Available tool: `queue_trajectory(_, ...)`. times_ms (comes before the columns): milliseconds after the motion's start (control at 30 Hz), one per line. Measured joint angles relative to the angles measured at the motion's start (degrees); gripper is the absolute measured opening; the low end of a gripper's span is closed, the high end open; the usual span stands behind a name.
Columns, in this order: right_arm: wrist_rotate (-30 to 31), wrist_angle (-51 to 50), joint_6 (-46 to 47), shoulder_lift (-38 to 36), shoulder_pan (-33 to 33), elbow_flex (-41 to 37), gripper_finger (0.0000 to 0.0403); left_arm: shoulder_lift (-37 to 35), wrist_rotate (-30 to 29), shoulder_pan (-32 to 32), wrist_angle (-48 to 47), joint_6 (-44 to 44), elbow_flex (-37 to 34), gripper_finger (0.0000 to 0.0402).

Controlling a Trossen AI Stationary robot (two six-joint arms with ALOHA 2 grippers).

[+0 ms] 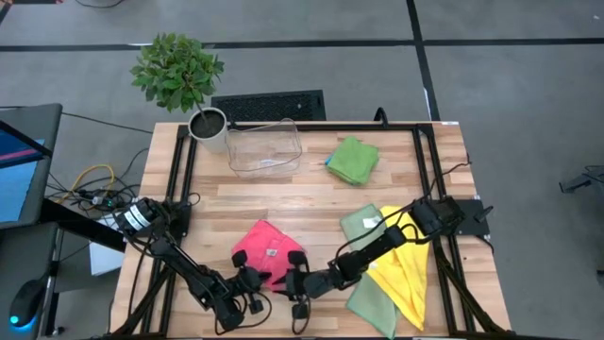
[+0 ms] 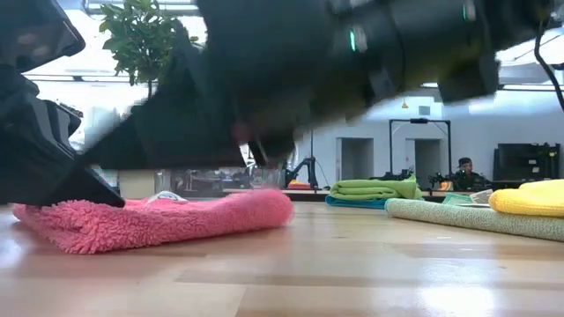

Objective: Fold microfiber towels
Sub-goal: Fold the pink microfiber cloth

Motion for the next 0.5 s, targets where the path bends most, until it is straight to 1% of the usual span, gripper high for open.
queue_trajectory(33,0.4,-0.2,-1.3,-0.5,0.2,0.2,0.0116,0.0,0.1,0.0,0.0,0.0,0.0,0.0)
queue_trajectory(100,3.7,-1.6,-3.5,-1.5,0.3,0.2,0.0116,0.0,0.1,-0.2,0.0,1.1,0.0,0.0)
queue_trajectory(167,10.0,-4.9,-5.7,-3.3,0.3,0.0,0.0116,-0.1,-0.9,-0.9,-0.1,2.2,0.0,0.0)
queue_trajectory(233,14.3,-6.8,-7.5,-4.8,-0.4,-0.2,0.0116,-0.5,-2.3,-1.4,-0.4,2.2,0.0,0.0)
queue_trajectory(300,14.6,-7.1,-7.4,-5.7,-1.7,-1.6,0.0116,-0.8,-2.7,-1.6,-0.3,2.2,0.0,0.0)
queue_trajectory(400,13.8,-7.5,-3.5,-5.6,-3.5,-4.6,0.0109,-0.8,-2.6,-1.5,-0.4,2.0,0.0,0.0)
queue_trajectory(500,13.6,-2.7,-0.4,-5.6,-4.8,-9.3,0.0095,-0.8,-2.5,-1.5,-0.4,2.0,0.0,0.0)
